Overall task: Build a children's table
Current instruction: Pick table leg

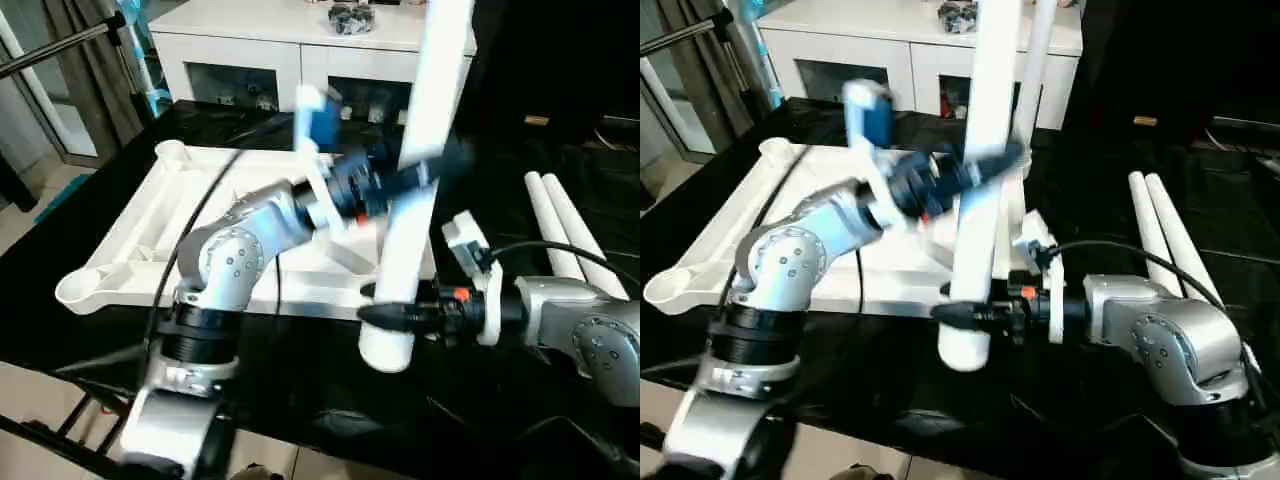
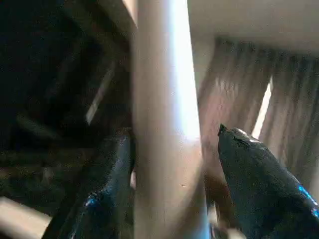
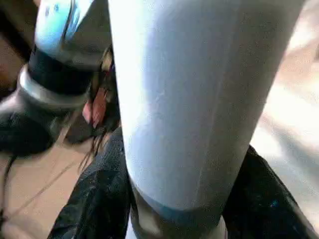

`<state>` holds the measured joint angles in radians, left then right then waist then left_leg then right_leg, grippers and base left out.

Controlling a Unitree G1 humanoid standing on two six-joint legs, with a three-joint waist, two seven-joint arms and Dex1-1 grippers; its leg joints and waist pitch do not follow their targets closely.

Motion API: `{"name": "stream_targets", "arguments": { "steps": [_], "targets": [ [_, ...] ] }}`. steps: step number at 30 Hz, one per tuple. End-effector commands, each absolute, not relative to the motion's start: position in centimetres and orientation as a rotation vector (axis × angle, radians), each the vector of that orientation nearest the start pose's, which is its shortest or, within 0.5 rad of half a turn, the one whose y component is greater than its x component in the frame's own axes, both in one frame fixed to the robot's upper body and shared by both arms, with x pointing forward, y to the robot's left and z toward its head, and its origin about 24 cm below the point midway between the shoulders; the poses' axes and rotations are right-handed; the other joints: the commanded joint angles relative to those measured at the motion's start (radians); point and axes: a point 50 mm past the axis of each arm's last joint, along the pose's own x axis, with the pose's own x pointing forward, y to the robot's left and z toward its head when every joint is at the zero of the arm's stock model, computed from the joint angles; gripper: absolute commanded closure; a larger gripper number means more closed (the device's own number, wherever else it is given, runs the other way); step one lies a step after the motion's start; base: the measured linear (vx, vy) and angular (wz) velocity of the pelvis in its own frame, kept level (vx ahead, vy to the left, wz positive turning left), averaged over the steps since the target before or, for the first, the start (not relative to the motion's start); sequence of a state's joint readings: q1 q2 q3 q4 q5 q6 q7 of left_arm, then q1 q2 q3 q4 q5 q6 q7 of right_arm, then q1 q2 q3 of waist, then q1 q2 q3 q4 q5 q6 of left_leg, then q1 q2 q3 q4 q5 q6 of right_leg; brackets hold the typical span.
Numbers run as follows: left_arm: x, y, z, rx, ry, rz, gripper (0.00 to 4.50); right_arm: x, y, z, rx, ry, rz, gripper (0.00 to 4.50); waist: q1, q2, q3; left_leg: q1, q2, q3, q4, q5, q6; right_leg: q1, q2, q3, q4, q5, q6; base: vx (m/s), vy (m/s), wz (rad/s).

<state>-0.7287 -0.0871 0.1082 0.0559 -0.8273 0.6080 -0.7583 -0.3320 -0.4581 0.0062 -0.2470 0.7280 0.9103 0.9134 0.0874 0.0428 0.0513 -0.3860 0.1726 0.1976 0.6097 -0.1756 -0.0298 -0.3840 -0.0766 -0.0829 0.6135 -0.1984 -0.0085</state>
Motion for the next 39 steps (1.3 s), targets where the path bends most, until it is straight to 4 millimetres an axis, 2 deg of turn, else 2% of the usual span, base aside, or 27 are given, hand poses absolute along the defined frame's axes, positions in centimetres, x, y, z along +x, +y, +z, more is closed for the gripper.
{"name": "stream_targets", "arguments": {
  "steps": [1, 3, 4, 6, 7, 9, 10, 11, 12, 14, 15, 17, 18, 20, 21, 23, 26, 27, 28, 31, 33, 34, 35, 36, 37, 38, 39],
  "targets": [
    [30.9, 5.4, 23.6, -0.831, -0.391, -1.243, 1.55, 26.8, -14.5, 13.5, 0.290, 0.229, 1.110, 2.59, -0.002, -0.017, -0.071, 0.016, 0.060, -0.031, -0.059, -0.132, 0.052, 0.048, -0.078, 0.051, -0.079, -0.181, -0.217, 0.000, 0.000, 0.00],
    [31.5, 6.0, 23.9, -0.859, -0.423, -1.145, 1.55, 27.3, -14.6, 13.6, 0.292, 0.181, 1.034, 2.59, -0.003, -0.017, -0.070, 0.015, 0.058, -0.031, -0.060, -0.131, 0.050, 0.049, -0.075, 0.052, -0.081, -0.192, -0.204, 0.000, 0.000, 0.00],
    [31.7, 6.4, 23.9, -0.843, -0.427, -1.104, 1.55, 27.4, -14.7, 13.7, 0.293, 0.165, 1.008, 2.59, -0.006, -0.026, -0.071, 0.015, 0.056, -0.030, -0.060, -0.123, 0.052, 0.050, -0.071, 0.051, -0.082, -0.196, -0.184, 0.000, 0.000, 0.00],
    [32.0, 6.9, 23.5, -0.787, -0.422, -1.045, 1.55, 27.5, -14.8, 13.7, 0.298, 0.148, 0.977, 2.59, -0.005, -0.020, -0.070, 0.017, 0.057, -0.032, -0.062, -0.118, 0.054, 0.048, -0.071, 0.052, -0.082, -0.201, -0.166, 0.000, 0.000, 0.00],
    [32.6, 8.6, 22.3, -0.612, -0.378, -0.876, 1.55, 27.4, -15.2, 13.7, 0.295, 0.118, 0.878, 2.59, -0.006, -0.021, -0.072, 0.020, 0.063, -0.035, -0.065, -0.107, 0.054, 0.043, -0.070, 0.054, -0.078, -0.190, -0.141, 0.000, 0.000, 0.00],
    [32.8, 9.6, 21.5, -0.528, -0.347, -0.788, 1.55, 27.3, -15.5, 13.7, 0.284, 0.111, 0.836, 2.59, -0.009, -0.018, -0.071, 0.017, 0.060, -0.036, -0.065, -0.106, 0.049, 0.045, -0.070, 0.052, -0.077, -0.186, -0.134, 0.000, 0.000, 0.00],
    [32.9, 11.4, 19.7, -0.404, -0.245, -0.637, 1.55, 27.2, -16.0, 13.5, 0.227, 0.111, 0.733, 2.59, -0.012, -0.013, -0.072, 0.018, 0.064, -0.038, -0.068, -0.097, 0.036, 0.044, -0.068, 0.054, -0.073, -0.159, -0.126, 0.000, 0.000, 0.00],
    [32.9, 11.4, 19.7, -0.404, -0.245, -0.637, 1.55, 27.2, -16.0, 13.5, 0.227, 0.111, 0.733, 2.59, -0.012, -0.013, -0.072, 0.018, 0.064, -0.038, -0.068, -0.097, 0.036, 0.044, -0.068, 0.054, -0.073, -0.159, -0.126, 0.000, 0.000, 0.00],
    [32.8, 12.6, 18.1, -0.271, -0.193, -0.538, 1.55, 27.2, -16.4, 13.1, 0.170, 0.128, 0.639, 2.59, -0.013, 0.010, -0.075, 0.021, 0.058, -0.038, -0.065, -0.097, 0.029, 0.042, -0.068, 0.052, -0.070, -0.144, -0.133, 0.000, 0.000, 0.00],
    [32.3, 14.2, 15.2, -0.118, -0.093, -0.397, 1.55, 27.3, -17.0, 11.9, 0.024, 0.172, 0.471, 2.59, -0.027, 0.001, -0.071, 0.018, 0.055, -0.037, -0.069, -0.120, 0.007, 0.042, -0.062, 0.051, -0.078, -0.146, -0.110, 0.000, 0.000, 0.00],
    [31.7, 15.0, 13.3, -0.052, -0.021, -0.314, 1.55, 27.3, -17.3, 11.2, -0.045, 0.193, 0.382, 2.59, -0.027, 0.003, -0.075, 0.020, 0.060, -0.042, -0.070, -0.123, -0.010, 0.043, -0.066, 0.051, -0.073, -0.149, -0.117, 0.000, 0.000, 0.00],
    [30.6, 15.6, 10.7, -0.036, 0.066, -0.252, 1.55, 27.2, -17.6, 10.5, -0.097, 0.193, 0.294, 2.59, -0.034, 0.007, -0.069, 0.023, 0.053, -0.035, -0.072, -0.181, -0.013, 0.037, -0.066, 0.054, -0.086, -0.219, -0.122, 0.000, 0.000, 0.00],
    [29.8, 15.9, 9.6, -0.027, 0.073, -0.229, 1.55, 27.0, -17.3, 10.3, -0.081, 0.162, 0.279, 2.59, -0.037, -0.010, -0.068, 0.020, 0.056, -0.034, -0.073, -0.187, -0.009, 0.038, -0.067, 0.054, -0.089, -0.229, -0.121, 0.000, 0.000, 0.00],
    [28.8, 16.1, 8.7, -0.011, 0.068, -0.194, 1.55, 26.6, -17.0, 10.2, -0.089, 0.125, 0.262, 2.59, -0.036, -0.001, -0.065, 0.021, 0.058, -0.037, -0.078, -0.226, -0.001, 0.033, -0.070, 0.056, -0.096, -0.283, -0.108, 0.000, 0.000, 0.00],
    [28.0, 16.1, 8.3, -0.022, 0.061, -0.165, 1.55, 26.3, -16.7, 10.3, -0.124, 0.099, 0.258, 2.59, -0.038, -0.014, -0.064, 0.020, 0.060, -0.037, -0.079, -0.228, 0.001, 0.032, -0.069, 0.056, -0.098, -0.282, -0.104, 0.000, 0.000, 0.00],
    [27.8, 16.1, 8.1, -0.033, 0.073, -0.149, 1.55, 26.1, -16.4, 10.2, -0.081, 0.093, 0.268, 2.59, -0.037, -0.005, -0.059, 0.023, 0.060, -0.038, -0.083, -0.268, -0.003, 0.029, -0.069, 0.057, -0.098, -0.308, -0.101, 0.000, 0.000, 0.00],
    [27.8, 16.1, 7.8, -0.008, 0.092, -0.134, 1.55, 26.0, -16.5, 9.9, -0.041, 0.095, 0.234, 2.59, -0.040, -0.008, -0.054, 0.024, 0.058, -0.041, -0.087, -0.309, -0.004, 0.024, -0.067, 0.057, -0.104, -0.359, -0.084, 0.000, 0.000, 0.00],
    [27.8, 16.2, 7.9, 0.000, 0.085, -0.127, 1.55, 26.1, -16.6, 9.5, -0.036, 0.112, 0.214, 2.59, -0.042, -0.025, -0.054, 0.023, 0.058, -0.039, -0.087, -0.305, -0.002, 0.025, -0.067, 0.058, -0.106, -0.363, -0.079, 0.000, 0.000, 0.00],
    [27.7, 16.2, 8.0, 0.008, 0.070, -0.120, 1.55, 26.1, -16.7, 9.2, -0.038, 0.118, 0.199, 2.59, -0.038, -0.015, -0.053, 0.025, 0.059, -0.041, -0.088, -0.299, -0.006, 0.022, -0.069, 0.059, -0.104, -0.368, -0.077, 0.000, 0.000, 0.00],
    [27.7, 15.9, 8.4, 0.063, 0.035, -0.142, 1.55, 26.0, -16.8, 8.1, 0.041, 0.197, 0.176, 2.59, -0.044, -0.018, -0.054, 0.024, 0.059, -0.043, -0.090, -0.308, -0.013, 0.021, -0.067, 0.061, -0.103, -0.353, -0.066, 0.000, 0.000, 0.00],
    [27.8, 15.6, 8.7, 0.055, 0.018, -0.149, 1.55, 26.0, -16.9, 8.0, 0.039, 0.207, 0.167, 2.59, -0.049, -0.012, -0.056, 0.030, 0.068, -0.053, -0.096, -0.315, -0.045, 0.021, -0.049, 0.054, -0.096, -0.293, -0.063, 0.000, 0.000, 0.00],
    [27.9, 15.5, 8.9, 0.049, 0.012, -0.154, 1.55, 26.1, -17.1, 8.1, 0.045, 0.195, 0.151, 2.59, -0.059, -0.006, -0.057, 0.037, 0.079, -0.063, -0.101, -0.345, -0.078, 0.020, -0.031, 0.048, -0.094, -0.218, -0.064, 0.000, 0.000, 0.00],
    [28.0, 15.4, 8.9, 0.053, 0.012, -0.159, 1.55, 26.1, -17.3, 8.1, 0.046, 0.189, 0.129, 2.59, -0.064, 0.009, -0.057, 0.044, 0.089, -0.073, -0.107, -0.366, -0.088, 0.019, -0.021, 0.041, -0.090, -0.193, -0.069, 0.000, 0.000, 0.00],
    [28.0, 15.4, 8.9, 0.053, 0.012, -0.159, 1.55, 26.1, -17.3, 8.1, 0.046, 0.189, 0.129, 2.59, -0.064, 0.009, -0.057, 0.044, 0.089, -0.073, -0.107, -0.366, -0.088, 0.019, -0.021, 0.041, -0.090, -0.193, -0.069, 0.000, 0.000, 0.00],
    [28.0, 15.3, 8.9, 0.057, 0.013, -0.161, 1.55, 26.1, -17.4, 8.0, 0.045, 0.189, 0.117, 2.59, -0.081, 0.017, -0.062, 0.059, 0.149, -0.111, -0.133, -0.368, -0.056, 0.020, -0.009, 0.027, -0.063, -0.097, -0.092, 0.000, 0.000, 0.00],
    [28.0, 15.3, 8.9, 0.064, 0.018, -0.165, 1.55, 26.1, -17.5, 8.0, 0.043, 0.190, 0.110, 2.59, -0.089, 0.018, -0.062, 0.060, 0.191, -0.135, -0.152, -0.340, 0.001, 0.015, -0.016, 0.023, -0.029, -0.059, -0.111, 0.008, -0.050, 0.04],
    [28.0, 15.3, 8.9, 0.067, 0.018, -0.168, 1.55, 26.0, -17.6, 8.0, 0.050, 0.189, 0.113, 2.59, -0.091, 0.019, -0.062, 0.059, 0.196, -0.134, -0.153, -0.329, 0.035, 0.012, -0.022, 0.024, -0.018, -0.051, -0.121, 0.005, -0.089, 0.07]
  ]
}}
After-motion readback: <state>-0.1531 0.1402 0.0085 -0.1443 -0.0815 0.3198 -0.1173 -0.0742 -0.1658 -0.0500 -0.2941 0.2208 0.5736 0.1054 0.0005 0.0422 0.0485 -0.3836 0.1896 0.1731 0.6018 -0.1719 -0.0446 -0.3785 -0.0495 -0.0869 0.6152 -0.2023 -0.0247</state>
